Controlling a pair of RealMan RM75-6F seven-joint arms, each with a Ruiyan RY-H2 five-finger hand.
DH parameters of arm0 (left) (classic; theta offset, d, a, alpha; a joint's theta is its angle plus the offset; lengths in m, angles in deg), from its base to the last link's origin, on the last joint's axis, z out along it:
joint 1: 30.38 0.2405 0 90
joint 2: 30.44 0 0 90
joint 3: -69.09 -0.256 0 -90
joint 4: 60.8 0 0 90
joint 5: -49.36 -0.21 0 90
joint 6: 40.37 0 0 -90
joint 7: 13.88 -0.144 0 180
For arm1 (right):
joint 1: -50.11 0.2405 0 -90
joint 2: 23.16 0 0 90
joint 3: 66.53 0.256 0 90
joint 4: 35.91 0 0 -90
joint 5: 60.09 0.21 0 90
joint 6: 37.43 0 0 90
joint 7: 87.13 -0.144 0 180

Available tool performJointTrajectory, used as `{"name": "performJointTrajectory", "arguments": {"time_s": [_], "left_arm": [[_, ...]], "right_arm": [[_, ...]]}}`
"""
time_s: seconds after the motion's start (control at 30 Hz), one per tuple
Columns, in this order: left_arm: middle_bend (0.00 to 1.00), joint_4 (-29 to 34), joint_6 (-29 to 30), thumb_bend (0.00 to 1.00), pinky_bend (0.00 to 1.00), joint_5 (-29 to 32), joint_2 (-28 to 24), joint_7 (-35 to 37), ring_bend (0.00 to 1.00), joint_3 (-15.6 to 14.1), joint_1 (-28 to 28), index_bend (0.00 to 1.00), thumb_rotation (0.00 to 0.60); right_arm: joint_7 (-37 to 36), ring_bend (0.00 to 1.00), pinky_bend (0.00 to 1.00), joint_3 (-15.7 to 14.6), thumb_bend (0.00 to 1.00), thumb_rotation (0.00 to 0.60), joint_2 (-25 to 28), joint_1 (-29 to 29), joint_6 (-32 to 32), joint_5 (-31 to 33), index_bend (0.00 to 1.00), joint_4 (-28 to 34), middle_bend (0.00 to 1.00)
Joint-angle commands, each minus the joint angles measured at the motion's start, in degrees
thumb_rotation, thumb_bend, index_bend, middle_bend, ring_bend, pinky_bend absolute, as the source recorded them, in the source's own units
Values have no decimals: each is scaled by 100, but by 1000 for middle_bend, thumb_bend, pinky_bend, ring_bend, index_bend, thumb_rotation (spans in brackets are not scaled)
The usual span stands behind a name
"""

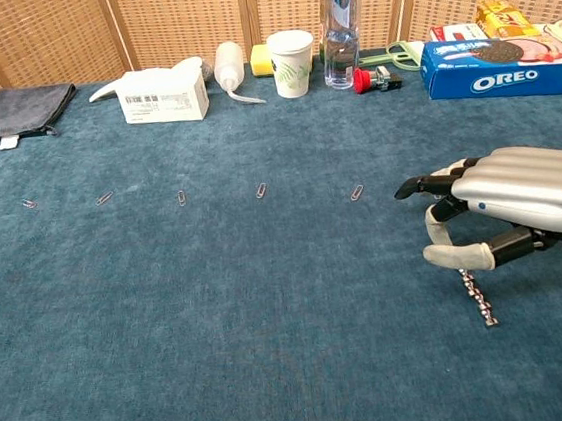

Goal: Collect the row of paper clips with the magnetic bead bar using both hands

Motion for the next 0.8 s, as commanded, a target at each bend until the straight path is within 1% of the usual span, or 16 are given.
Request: {"name": "performJointTrajectory", "arguments": {"time_s": [0.03,0.6,0.8], "left_arm": [[266,12,7,505,269,-2,-6,-12,246,5,-1,191,281],[264,134,21,505,270,-23,-62,-108,244,5,4,191,286],[264,157,39,505,269,-30,-62,-128,243,22,0,186,286]], "right_arm": [[-55,126,151,-36,388,0,-25,-14,-27,-27,478,-66,113],[-256,126,151,-204,389,0,-130,-180,-284,-145,472,-424,113],[-134,126,151,-204,388,0,-51,-256,-406,-127,472,-474,117]]}}
